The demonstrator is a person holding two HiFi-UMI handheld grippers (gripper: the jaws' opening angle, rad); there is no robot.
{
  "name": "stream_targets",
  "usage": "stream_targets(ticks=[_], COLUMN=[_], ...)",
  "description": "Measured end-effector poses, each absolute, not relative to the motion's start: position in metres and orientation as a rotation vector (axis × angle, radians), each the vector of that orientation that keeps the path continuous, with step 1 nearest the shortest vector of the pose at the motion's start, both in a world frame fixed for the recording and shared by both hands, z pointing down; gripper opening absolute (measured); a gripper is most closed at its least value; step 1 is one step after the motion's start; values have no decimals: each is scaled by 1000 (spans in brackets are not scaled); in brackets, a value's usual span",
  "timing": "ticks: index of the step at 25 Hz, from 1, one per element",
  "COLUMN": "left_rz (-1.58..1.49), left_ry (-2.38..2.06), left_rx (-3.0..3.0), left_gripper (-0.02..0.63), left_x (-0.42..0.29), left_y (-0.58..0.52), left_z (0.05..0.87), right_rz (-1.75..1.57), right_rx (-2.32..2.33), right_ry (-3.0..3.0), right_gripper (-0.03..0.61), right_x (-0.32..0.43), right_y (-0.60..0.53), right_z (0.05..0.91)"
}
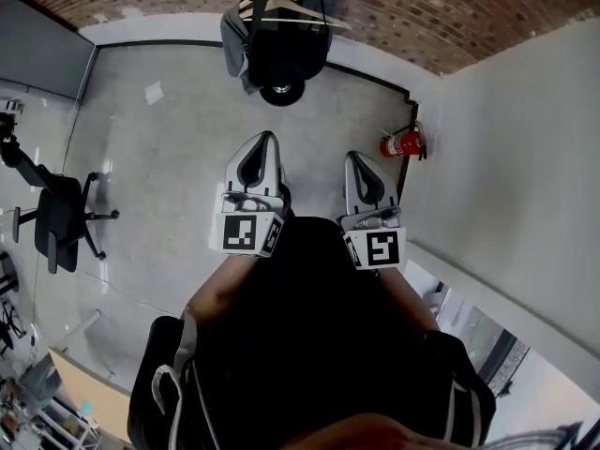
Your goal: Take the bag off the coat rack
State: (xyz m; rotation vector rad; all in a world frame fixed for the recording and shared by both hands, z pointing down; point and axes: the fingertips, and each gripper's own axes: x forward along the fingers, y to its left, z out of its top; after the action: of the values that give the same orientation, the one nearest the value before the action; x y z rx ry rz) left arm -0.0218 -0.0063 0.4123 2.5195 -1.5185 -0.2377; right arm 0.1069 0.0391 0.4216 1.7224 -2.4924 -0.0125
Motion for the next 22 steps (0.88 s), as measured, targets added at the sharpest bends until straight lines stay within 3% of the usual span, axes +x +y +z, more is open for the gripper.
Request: stream_targets(ticks=[9,22], left_rz=[-302,-287], left_ry=[-1466,-1391], left_rx=[2544,2564], left_gripper=[18,18], left_x=[-45,-51], left_y=[-89,-133], left_z=[390,397], right_rz=[-72,17], right_rx=[1704,1754], right_ry=[-2522,-2457], right_gripper=[20,20], right_x=[62,51], right_y=[-62,-120], right_z=[390,406])
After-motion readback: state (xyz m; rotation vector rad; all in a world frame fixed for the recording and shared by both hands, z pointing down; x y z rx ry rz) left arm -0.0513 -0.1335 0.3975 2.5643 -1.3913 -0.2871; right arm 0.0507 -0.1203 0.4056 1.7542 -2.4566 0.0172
